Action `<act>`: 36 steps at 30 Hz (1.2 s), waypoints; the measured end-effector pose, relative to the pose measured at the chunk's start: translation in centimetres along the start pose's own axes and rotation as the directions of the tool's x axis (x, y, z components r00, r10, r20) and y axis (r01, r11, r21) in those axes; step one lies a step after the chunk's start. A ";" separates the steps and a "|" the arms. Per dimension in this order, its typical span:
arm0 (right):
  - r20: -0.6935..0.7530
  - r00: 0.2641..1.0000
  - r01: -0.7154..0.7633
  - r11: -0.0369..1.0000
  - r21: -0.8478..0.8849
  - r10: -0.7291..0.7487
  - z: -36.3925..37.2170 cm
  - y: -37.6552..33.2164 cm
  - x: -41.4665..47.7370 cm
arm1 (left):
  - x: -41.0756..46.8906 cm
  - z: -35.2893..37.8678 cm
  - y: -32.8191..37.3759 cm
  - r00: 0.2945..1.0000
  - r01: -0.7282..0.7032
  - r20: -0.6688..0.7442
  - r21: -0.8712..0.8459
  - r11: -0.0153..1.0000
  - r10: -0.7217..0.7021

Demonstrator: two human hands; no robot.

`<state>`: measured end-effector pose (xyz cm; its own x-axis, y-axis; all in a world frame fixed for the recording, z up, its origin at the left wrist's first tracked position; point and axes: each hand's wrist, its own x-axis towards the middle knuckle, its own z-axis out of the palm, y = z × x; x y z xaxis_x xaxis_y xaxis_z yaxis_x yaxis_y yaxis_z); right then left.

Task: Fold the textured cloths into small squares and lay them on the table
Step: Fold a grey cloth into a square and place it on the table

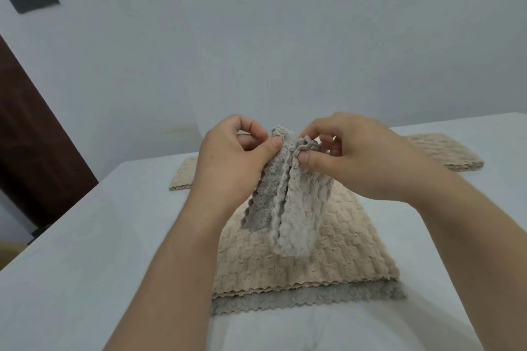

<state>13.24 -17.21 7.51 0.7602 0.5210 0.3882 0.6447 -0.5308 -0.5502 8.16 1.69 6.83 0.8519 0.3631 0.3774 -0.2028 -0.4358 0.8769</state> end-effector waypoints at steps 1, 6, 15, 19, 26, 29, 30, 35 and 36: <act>-0.010 1.000 0.013 1.000 -0.020 -0.013 0.0 -0.1 0.0 | 0.0 0.0 0.0 1.000 -0.002 0.003 0.002 1.000 0.002; -0.035 0.999 0.022 1.000 0.004 -0.021 0.1 -0.3 0.0 | -0.1 0.4 0.3 1.000 -0.024 0.001 0.008 1.000 0.024; -0.059 0.998 0.000 1.000 0.025 0.001 0.3 0.3 0.2 | -0.7 0.7 1.1 0.998 -0.015 0.057 0.034 0.999 0.013; -0.051 0.998 -0.028 0.998 0.056 0.030 0.3 0.1 0.1 | -1.0 0.7 1.5 0.995 -0.034 0.095 0.020 0.999 0.032; -0.106 0.991 -0.080 0.997 0.004 0.080 0.2 0.1 0.2 | -0.4 0.8 1.2 1.000 0.016 0.017 0.023 1.000 -0.016; -0.125 0.987 -0.099 0.995 0.003 0.099 0.1 0.2 0.2 | -1.0 0.6 1.3 0.981 -0.087 0.188 0.259 0.962 0.039; -0.124 0.987 -0.101 0.995 0.006 0.101 0.0 0.2 0.2 | -1.2 0.6 1.1 0.966 -0.149 0.252 0.340 0.929 0.063; -0.126 0.987 -0.098 0.995 0.034 0.101 -0.1 0.2 0.1 | -1.0 0.8 0.7 0.911 -0.308 0.398 0.485 0.819 0.107; -0.141 0.985 -0.097 0.994 0.047 0.103 -0.2 0.1 0.1 | -1.0 0.8 0.8 0.909 -0.312 0.402 0.494 0.812 0.105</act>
<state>13.45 -17.35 7.63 0.8263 0.3642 0.4297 0.5632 -0.5469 -0.6194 7.49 0.33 6.89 0.9477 -0.0469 0.3158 -0.1922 -0.8736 0.4470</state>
